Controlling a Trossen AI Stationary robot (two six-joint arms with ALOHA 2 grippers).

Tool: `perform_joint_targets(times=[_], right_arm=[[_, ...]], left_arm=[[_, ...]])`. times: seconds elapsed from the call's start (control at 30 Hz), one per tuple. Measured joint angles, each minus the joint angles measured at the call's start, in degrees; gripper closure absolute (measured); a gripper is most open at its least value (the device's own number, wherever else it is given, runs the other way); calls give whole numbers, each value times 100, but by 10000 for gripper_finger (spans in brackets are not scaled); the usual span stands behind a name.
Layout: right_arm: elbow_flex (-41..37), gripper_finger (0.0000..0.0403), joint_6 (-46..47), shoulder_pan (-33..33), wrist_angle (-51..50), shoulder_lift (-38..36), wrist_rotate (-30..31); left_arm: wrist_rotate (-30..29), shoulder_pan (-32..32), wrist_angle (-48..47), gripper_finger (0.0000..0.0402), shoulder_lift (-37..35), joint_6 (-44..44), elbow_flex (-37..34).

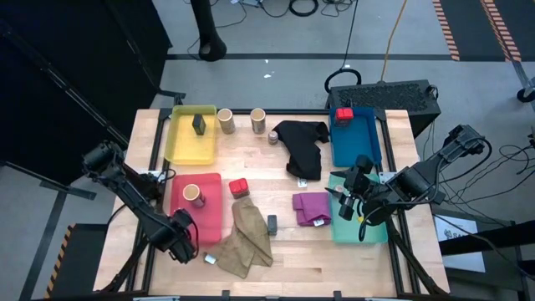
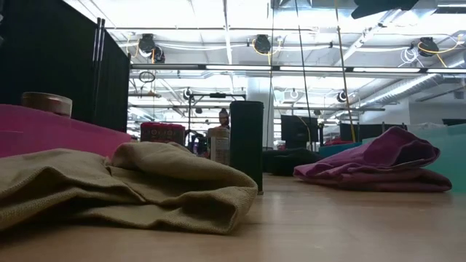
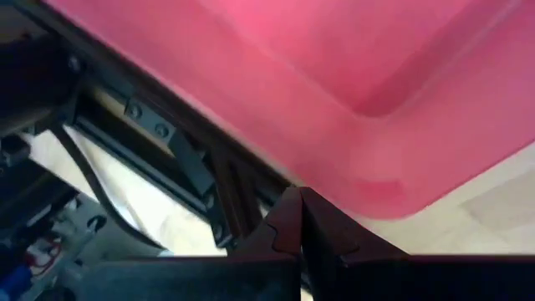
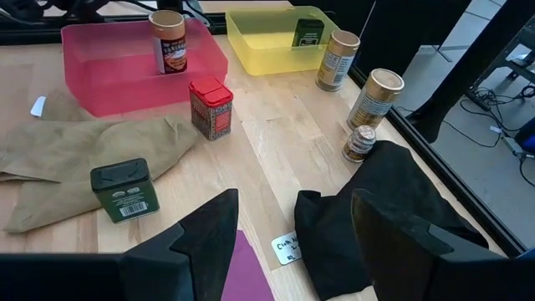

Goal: Sort spices by type
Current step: Adjust the red bin

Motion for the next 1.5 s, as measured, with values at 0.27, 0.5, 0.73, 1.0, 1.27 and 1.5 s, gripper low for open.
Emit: perform_joint_targets(times=[0.27, 0.5, 0.73, 1.0, 1.27, 1.5], right_arm=[[0, 188, 1, 0, 0, 0, 0], [0, 188, 22, 0, 13, 0, 0], [0, 188, 15, 0, 151, 0, 2], [0, 188, 2, 0, 219, 70, -22], [0, 188, -15, 2, 240, 101, -26], [0, 188, -15, 1, 240, 103, -24]], left_arm=[[265, -128, -95, 398, -35, -3, 119], [-593, 73, -22, 398, -234, 22, 1107], [-2682, 809, 1209, 398, -179, 1156, 1602], [-2945, 1768, 1458, 398, 748, 2267, 1593], [-2831, 2264, 1684, 398, 1555, 2555, 1589], [-2826, 2353, 981, 398, 1655, 2034, 1589]])
